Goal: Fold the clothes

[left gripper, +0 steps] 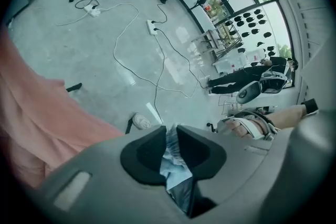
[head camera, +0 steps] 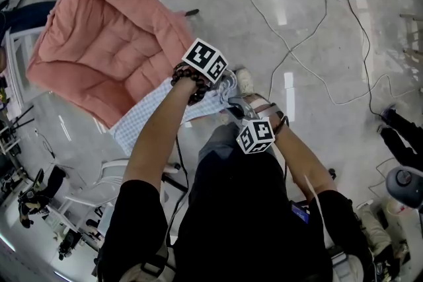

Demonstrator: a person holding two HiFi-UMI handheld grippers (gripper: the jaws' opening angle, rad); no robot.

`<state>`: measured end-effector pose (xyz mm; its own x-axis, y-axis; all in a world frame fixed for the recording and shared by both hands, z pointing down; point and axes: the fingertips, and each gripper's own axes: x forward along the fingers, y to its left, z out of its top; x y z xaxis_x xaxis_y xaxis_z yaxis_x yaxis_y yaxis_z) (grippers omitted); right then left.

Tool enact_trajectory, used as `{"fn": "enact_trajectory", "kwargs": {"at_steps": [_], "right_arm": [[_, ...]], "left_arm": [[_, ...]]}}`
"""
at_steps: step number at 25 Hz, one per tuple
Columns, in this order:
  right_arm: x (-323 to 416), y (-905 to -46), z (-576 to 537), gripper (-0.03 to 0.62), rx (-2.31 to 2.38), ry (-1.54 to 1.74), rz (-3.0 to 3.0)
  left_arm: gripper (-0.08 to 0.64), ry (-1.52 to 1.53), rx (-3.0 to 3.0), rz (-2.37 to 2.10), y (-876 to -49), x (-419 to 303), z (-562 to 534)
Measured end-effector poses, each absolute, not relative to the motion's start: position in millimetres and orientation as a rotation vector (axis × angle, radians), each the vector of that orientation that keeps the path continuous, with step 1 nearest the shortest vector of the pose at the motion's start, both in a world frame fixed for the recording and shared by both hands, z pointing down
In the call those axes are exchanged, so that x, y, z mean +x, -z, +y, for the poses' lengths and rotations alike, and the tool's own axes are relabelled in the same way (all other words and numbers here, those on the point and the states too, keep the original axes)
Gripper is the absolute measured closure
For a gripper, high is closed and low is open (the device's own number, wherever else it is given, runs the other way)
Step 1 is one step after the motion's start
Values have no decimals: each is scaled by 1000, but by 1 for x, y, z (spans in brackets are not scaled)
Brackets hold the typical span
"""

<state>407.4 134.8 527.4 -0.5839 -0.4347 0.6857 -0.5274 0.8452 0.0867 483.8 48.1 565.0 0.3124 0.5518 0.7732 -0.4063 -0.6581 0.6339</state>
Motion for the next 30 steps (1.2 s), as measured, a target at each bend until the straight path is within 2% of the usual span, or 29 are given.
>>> {"fn": "enact_trajectory", "kwargs": {"at_steps": [7, 15, 25, 30], "right_arm": [[425, -532, 123, 571, 730, -377, -2272], [398, -509, 113, 572, 756, -465, -2203], [274, -467, 101, 572, 864, -367, -2125], [197, -463, 102, 572, 813, -345, -2176]], "left_arm": [[517, -1473, 1867, 56, -559, 481, 23], [526, -1202, 1953, -13, -529, 454, 5], [525, -1007, 2076, -80, -477, 321, -12], [525, -1056, 2117, -162, -468, 231, -14]]}}
